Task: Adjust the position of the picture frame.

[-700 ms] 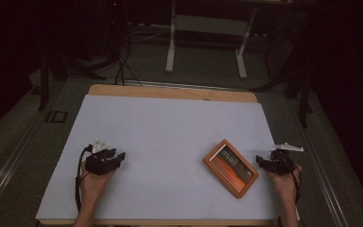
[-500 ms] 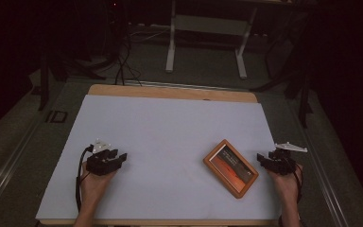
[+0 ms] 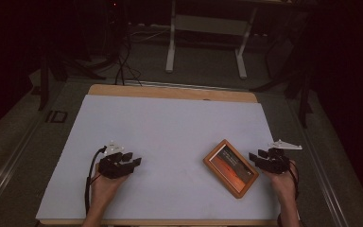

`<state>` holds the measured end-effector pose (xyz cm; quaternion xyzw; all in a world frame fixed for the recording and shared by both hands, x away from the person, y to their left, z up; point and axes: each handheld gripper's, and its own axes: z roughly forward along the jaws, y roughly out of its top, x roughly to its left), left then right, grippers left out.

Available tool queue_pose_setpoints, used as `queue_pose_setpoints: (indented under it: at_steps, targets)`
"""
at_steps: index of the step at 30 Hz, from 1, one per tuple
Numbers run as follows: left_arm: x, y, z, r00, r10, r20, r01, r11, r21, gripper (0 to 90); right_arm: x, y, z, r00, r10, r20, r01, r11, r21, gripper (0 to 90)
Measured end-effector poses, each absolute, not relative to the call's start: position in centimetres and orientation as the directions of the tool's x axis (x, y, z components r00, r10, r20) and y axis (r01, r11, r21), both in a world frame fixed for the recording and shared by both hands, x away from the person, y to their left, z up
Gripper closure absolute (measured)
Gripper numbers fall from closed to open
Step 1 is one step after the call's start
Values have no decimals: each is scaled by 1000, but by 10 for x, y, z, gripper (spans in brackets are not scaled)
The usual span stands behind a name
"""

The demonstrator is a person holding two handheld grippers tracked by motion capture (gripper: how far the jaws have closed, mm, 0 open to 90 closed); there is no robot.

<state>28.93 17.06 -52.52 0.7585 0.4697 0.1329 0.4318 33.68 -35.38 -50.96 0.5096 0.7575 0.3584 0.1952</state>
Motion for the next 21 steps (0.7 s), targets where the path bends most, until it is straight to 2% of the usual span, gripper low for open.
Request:
queue_pose_setpoints:
  at_steps: [1,2,3,6,7,8,9,18,21]
  targets:
    - [289,166,-524,538,818,-205,592,-193,782,529,337,-353,-510,-411,909,69,632,230,740,579]
    - [289,166,-524,538,818,-205,592,-193,782,527,337,-353,-510,-411,909,69,632,230,740,579]
    - [288,157,-521,563,800,-209,584,-206,785,527,335,-350,-510,-442,894,75,624,246,742,705]
    - [287,144,-517,592,775,-222,576,-215,788,526,335,-349,-509,-449,890,81,624,247,741,759]
    - [287,134,-515,614,754,-233,573,-222,789,527,335,-349,-510,-454,887,83,629,253,735,822]
    - [287,134,-515,614,754,-233,573,-222,789,528,335,-349,-510,-454,887,83,629,253,735,822]
    - [289,124,-513,634,733,-248,568,-223,792,529,334,-348,-511,-456,886,78,637,264,724,873]
    - [293,75,-509,712,662,-236,531,-288,797,545,331,-345,-512,-498,864,73,632,304,713,900]
    - [293,58,-510,731,638,-240,524,-301,797,648,331,-344,-513,-502,862,70,635,311,707,899]
